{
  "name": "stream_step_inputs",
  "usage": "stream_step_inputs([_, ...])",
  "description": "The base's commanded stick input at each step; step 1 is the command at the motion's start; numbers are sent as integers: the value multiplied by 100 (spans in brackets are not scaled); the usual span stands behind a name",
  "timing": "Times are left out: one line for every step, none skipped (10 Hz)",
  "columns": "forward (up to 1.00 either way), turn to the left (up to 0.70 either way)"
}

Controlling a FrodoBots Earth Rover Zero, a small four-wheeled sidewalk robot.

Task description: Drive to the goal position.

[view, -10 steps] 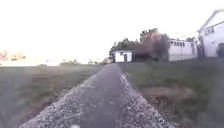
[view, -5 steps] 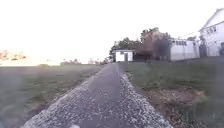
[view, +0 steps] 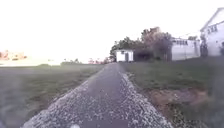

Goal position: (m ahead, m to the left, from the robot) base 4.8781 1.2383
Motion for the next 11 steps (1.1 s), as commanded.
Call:
stream_step_inputs([70,0])
stream_step_inputs([70,0])
stream_step_inputs([70,0])
stream_step_inputs([70,0])
stream_step_inputs([70,0])
stream_step_inputs([70,0])
stream_step_inputs([70,0])
stream_step_inputs([70,0])
stream_step_inputs([70,0])
stream_step_inputs([70,0])
stream_step_inputs([70,0])
